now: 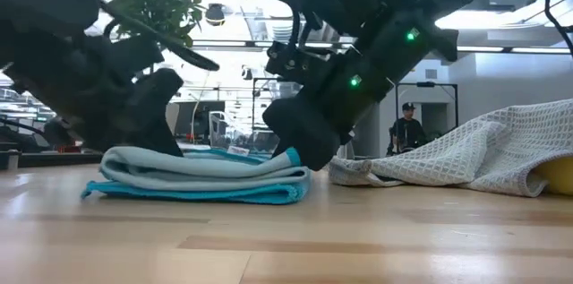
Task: Fold microfiber towels
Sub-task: Stack the folded light blue microfiber cloth on top of the folded blue microfiber cloth
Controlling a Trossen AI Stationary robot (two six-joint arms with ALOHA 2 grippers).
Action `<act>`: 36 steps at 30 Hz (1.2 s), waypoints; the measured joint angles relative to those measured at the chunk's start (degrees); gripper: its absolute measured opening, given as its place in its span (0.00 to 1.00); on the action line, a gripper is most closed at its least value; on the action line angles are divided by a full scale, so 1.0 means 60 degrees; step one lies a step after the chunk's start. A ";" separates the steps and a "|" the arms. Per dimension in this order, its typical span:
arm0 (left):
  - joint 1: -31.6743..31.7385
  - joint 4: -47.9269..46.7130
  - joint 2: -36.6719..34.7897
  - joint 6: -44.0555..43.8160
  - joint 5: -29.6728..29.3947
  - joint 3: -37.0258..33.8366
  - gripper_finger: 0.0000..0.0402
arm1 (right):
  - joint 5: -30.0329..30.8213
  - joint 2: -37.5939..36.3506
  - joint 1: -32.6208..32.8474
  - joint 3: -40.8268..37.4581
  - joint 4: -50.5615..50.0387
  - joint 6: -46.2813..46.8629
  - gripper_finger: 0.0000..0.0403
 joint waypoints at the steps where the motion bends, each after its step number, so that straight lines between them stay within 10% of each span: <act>1: 0.0086 0.0117 0.0000 0.0004 -0.0008 -0.0101 0.49 | -0.0042 0.0000 -0.0012 -0.0003 0.0046 -0.0048 0.29; 18: 0.0716 0.0182 -0.1149 0.1739 -0.0265 0.0157 0.47 | -0.0137 -0.1771 0.0793 -0.0192 -0.0404 -0.0182 0.29; 36: -0.0566 -0.0621 -0.4793 0.2396 -0.0171 0.0150 0.47 | -0.0067 -0.0148 0.1533 -0.0226 -0.0224 0.1264 0.29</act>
